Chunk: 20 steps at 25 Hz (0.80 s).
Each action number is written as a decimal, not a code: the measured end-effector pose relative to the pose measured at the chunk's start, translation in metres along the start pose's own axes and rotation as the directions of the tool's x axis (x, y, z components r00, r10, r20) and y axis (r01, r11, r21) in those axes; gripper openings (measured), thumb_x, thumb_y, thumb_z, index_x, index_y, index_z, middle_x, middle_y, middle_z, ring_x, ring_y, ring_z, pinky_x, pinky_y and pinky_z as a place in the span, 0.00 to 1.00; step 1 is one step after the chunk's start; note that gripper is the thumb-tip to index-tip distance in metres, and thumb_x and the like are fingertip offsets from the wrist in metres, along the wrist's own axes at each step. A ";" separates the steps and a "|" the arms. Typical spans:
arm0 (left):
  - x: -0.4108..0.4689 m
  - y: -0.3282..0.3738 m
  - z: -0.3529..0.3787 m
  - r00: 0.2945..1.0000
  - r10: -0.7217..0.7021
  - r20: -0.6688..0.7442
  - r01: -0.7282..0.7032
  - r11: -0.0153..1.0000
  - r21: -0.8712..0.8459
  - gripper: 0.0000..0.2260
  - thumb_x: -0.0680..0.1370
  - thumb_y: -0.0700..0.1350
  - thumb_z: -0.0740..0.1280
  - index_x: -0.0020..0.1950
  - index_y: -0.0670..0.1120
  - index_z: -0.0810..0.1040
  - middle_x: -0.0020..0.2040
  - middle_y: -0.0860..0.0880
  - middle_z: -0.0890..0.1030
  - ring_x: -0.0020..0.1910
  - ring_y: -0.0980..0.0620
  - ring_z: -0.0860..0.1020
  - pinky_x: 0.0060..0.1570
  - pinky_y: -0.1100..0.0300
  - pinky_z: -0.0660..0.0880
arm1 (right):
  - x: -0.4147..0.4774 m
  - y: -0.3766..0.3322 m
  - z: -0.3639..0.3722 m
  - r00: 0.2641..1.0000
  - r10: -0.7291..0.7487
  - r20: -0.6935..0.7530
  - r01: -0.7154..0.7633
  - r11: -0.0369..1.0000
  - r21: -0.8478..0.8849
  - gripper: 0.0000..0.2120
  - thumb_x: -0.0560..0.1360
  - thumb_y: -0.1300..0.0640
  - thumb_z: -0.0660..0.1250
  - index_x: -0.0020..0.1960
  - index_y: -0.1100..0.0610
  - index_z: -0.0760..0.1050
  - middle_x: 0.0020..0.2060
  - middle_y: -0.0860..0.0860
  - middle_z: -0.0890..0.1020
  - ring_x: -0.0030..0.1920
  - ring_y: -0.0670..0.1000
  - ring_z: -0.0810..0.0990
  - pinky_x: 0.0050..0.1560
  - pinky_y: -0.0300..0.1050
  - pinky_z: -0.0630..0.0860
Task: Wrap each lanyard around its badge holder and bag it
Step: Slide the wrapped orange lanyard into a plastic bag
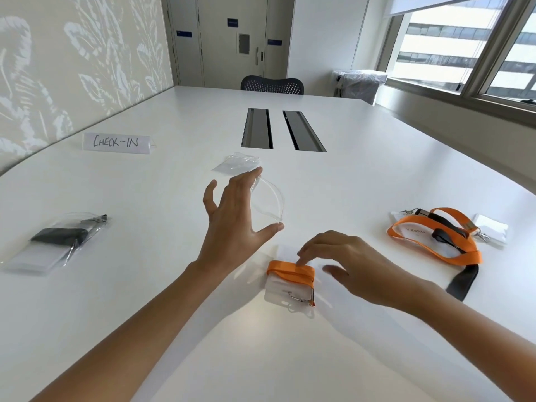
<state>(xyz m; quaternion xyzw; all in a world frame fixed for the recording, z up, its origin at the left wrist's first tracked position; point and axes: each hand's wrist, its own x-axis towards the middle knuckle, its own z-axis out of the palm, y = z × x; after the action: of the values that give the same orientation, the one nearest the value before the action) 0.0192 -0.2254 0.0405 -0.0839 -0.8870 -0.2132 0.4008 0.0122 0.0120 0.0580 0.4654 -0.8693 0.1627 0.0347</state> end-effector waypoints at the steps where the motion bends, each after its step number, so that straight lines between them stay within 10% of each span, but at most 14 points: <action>1: 0.000 0.000 0.000 1.000 -0.005 -0.001 0.005 1.000 0.001 0.39 0.68 0.57 0.75 0.73 0.46 0.63 0.68 0.52 0.71 0.69 0.56 0.67 0.72 0.46 0.46 | -0.001 0.005 -0.001 0.997 -0.035 0.067 0.034 0.999 0.020 0.19 0.76 0.64 0.69 0.62 0.47 0.77 0.63 0.40 0.77 0.64 0.42 0.71 0.64 0.32 0.65; 5: 0.000 0.002 0.001 1.000 -0.008 0.008 0.008 1.000 -0.005 0.39 0.68 0.57 0.75 0.73 0.46 0.63 0.68 0.52 0.72 0.69 0.55 0.68 0.72 0.45 0.48 | 0.004 0.015 0.007 0.967 -0.222 0.122 0.229 0.972 -0.050 0.20 0.79 0.55 0.66 0.71 0.51 0.72 0.71 0.44 0.72 0.70 0.45 0.69 0.75 0.41 0.59; 11: 0.001 -0.002 -0.004 0.998 -0.051 -0.022 0.051 0.999 -0.010 0.38 0.68 0.58 0.74 0.73 0.47 0.63 0.67 0.52 0.72 0.68 0.55 0.69 0.72 0.45 0.50 | 0.015 0.015 0.024 0.907 -0.412 -0.082 0.372 0.878 -0.301 0.14 0.77 0.57 0.69 0.61 0.61 0.80 0.56 0.54 0.83 0.53 0.55 0.83 0.58 0.52 0.77; 20: 0.004 -0.013 -0.011 0.981 -0.180 -0.079 0.178 0.984 -0.023 0.37 0.69 0.55 0.74 0.73 0.46 0.63 0.68 0.49 0.71 0.68 0.51 0.69 0.71 0.45 0.51 | 0.033 0.003 0.013 0.877 0.077 -0.475 0.000 0.987 0.162 0.07 0.71 0.64 0.72 0.47 0.53 0.82 0.38 0.42 0.82 0.39 0.43 0.76 0.44 0.33 0.70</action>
<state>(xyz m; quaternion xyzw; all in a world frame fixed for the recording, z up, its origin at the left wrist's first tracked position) 0.0197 -0.2417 0.0458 0.0016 -0.8723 -0.2588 0.4149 -0.0072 -0.0169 0.0516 0.3946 -0.8272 0.3413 0.2086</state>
